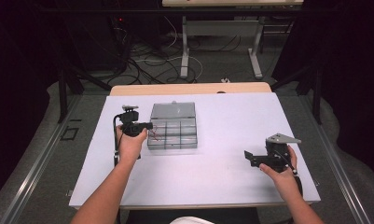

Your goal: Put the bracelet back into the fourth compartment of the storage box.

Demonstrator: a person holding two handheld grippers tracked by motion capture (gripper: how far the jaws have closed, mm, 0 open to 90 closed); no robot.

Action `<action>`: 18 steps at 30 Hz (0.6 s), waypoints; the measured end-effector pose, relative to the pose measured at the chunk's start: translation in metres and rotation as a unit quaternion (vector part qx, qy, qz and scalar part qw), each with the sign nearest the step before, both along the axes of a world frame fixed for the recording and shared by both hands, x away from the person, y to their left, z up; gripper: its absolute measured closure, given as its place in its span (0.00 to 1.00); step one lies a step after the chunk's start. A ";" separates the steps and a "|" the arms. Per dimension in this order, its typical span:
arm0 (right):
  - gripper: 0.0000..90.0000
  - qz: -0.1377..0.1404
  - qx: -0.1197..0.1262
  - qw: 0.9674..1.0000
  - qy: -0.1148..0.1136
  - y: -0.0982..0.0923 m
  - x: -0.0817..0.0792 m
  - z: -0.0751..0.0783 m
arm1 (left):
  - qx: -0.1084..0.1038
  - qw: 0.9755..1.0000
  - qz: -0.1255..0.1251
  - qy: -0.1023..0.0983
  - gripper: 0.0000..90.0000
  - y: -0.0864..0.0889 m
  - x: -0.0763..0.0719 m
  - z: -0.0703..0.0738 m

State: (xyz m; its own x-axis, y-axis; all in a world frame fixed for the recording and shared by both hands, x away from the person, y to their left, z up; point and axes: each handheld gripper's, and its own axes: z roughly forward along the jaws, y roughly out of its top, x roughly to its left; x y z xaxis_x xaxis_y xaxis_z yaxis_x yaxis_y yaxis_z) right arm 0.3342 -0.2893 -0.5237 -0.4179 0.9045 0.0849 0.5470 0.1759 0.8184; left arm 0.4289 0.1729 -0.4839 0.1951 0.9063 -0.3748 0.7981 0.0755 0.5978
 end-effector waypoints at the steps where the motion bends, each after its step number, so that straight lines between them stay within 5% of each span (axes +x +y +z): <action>1: 0.01 0.000 0.000 1.000 0.000 0.000 0.000 0.000 | -0.007 1.000 0.008 -0.002 1.00 -0.002 0.000 -0.002; 18: 0.02 0.001 0.000 1.000 0.000 0.000 0.000 0.000 | 0.008 1.000 0.003 0.017 1.00 -0.004 0.003 -0.017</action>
